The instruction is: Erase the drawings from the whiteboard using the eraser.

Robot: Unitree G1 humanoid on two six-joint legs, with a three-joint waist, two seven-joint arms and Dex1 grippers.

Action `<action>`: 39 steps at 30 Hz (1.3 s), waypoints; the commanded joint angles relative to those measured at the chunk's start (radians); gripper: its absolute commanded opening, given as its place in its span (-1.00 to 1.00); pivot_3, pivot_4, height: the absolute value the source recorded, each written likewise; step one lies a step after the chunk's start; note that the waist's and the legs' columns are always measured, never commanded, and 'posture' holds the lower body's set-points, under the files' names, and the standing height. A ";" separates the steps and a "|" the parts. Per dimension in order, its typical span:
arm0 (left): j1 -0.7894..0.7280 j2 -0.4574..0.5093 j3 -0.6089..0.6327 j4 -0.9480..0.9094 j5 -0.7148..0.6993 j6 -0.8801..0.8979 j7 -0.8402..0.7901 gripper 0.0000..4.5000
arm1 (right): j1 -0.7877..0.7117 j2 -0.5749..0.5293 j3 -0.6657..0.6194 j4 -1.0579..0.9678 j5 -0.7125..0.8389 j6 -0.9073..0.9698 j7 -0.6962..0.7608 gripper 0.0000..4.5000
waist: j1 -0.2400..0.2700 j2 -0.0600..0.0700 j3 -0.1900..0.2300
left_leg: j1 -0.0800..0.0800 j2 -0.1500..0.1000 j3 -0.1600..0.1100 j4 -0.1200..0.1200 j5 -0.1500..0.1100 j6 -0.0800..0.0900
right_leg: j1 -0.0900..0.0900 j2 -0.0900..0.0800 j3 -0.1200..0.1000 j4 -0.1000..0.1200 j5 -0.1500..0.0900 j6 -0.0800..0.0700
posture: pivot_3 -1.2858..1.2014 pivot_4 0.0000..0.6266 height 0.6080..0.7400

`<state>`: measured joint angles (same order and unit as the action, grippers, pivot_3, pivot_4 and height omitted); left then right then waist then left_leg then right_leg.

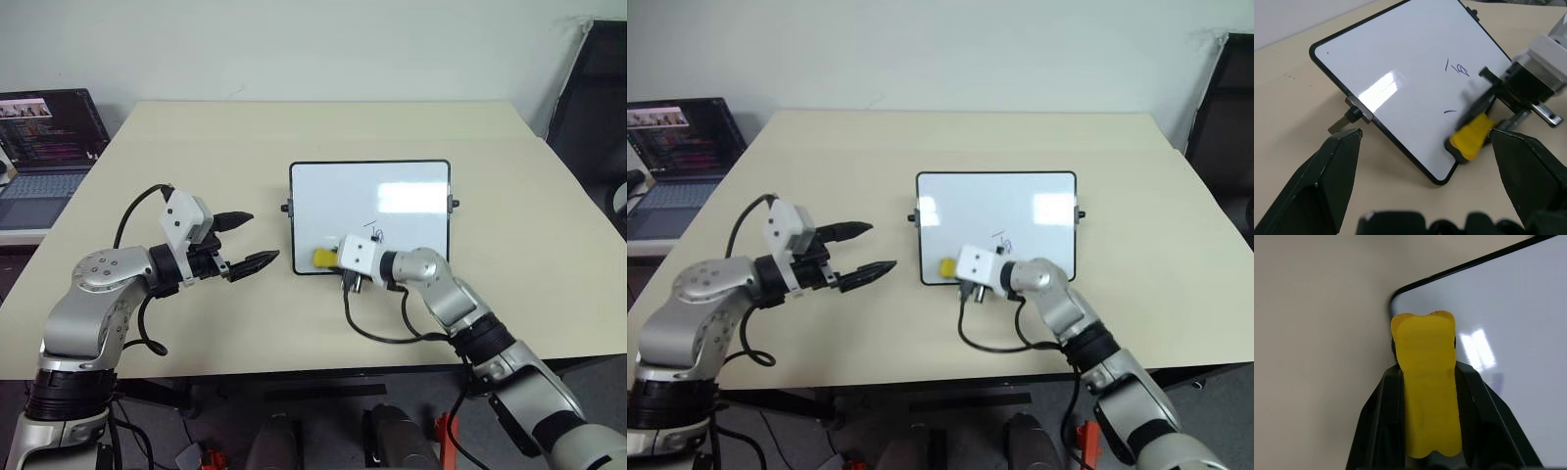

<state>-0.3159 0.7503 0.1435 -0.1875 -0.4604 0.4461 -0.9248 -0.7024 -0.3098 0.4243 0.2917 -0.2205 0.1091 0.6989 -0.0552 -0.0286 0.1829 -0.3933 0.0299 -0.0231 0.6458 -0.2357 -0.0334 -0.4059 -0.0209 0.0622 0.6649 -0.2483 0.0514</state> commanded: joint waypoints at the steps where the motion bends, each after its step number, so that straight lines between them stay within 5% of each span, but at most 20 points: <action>1: -0.033 0.002 0.005 0.004 0.006 -0.024 -0.001 1.00 | -0.024 -0.044 -0.066 0.063 -0.038 -0.004 -0.084 -0.56 | 0.005 0.000 0.000 | 0.000 0.000 0.000 0.000 0.000 0.000 | 0.000 0.000 0.000 0.000 0.000 0.000 | 0.03 -0.52 1.00; 17: -0.086 -0.022 -0.037 0.048 0.017 -0.046 -0.021 1.00 | 0.135 -0.158 -0.002 -0.109 -0.012 0.083 0.153 -0.56 | 0.013 -0.001 -0.001 | 0.000 0.000 0.001 0.000 0.000 0.000 | 0.000 0.000 0.000 -0.002 0.000 0.001 | 0.03 -0.52 1.00; 24: -0.098 -0.021 -0.039 0.058 0.021 -0.045 -0.029 1.00 | 0.106 -0.139 -0.036 -0.101 -0.014 0.075 0.103 -0.56 | 0.013 -0.001 -0.001 | 0.000 0.000 0.000 0.000 0.000 0.000 | 0.000 0.000 0.000 -0.001 -0.002 0.004 | 0.03 -0.52 1.00; 28: -0.109 -0.019 -0.037 0.059 0.018 -0.043 -0.033 1.00 | 0.095 -0.125 -0.102 -0.218 0.125 0.142 0.193 -0.56 | 0.013 -0.001 0.000 | 0.000 0.000 0.000 0.000 0.000 0.000 | 0.000 0.000 0.000 -0.001 -0.001 0.004 | 0.03 -0.52 1.00; 36: -0.113 0.029 0.007 0.049 -0.012 -0.030 -0.069 1.00 | 0.113 -0.358 -0.339 -0.577 0.415 0.423 0.391 -0.56 | 0.022 0.000 0.001 | -0.007 0.000 0.000 -0.001 0.000 0.000 | -0.005 0.000 -0.001 -0.004 -0.001 0.000 | 0.03 -0.52 1.00; 39: -0.101 0.047 0.018 0.061 -0.005 -0.038 -0.081 1.00 | 0.182 -0.560 -0.444 -0.540 0.376 0.388 0.428 -0.56 | 0.026 0.000 0.001 | -0.007 0.000 0.000 -0.002 -0.001 0.000 | -0.005 -0.001 -0.002 -0.005 -0.002 0.000 | 0.03 -0.52 1.00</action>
<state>-0.4123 0.7720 0.1251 -0.1112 -0.4597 0.4245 -0.9962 -0.5392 -0.8184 0.0550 -0.2532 0.1579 0.5115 1.1097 -0.0291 -0.0288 0.1840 -0.4010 0.0298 -0.0233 0.6438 -0.2375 -0.0338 -0.4105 -0.0219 0.0600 0.6592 -0.2511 0.0516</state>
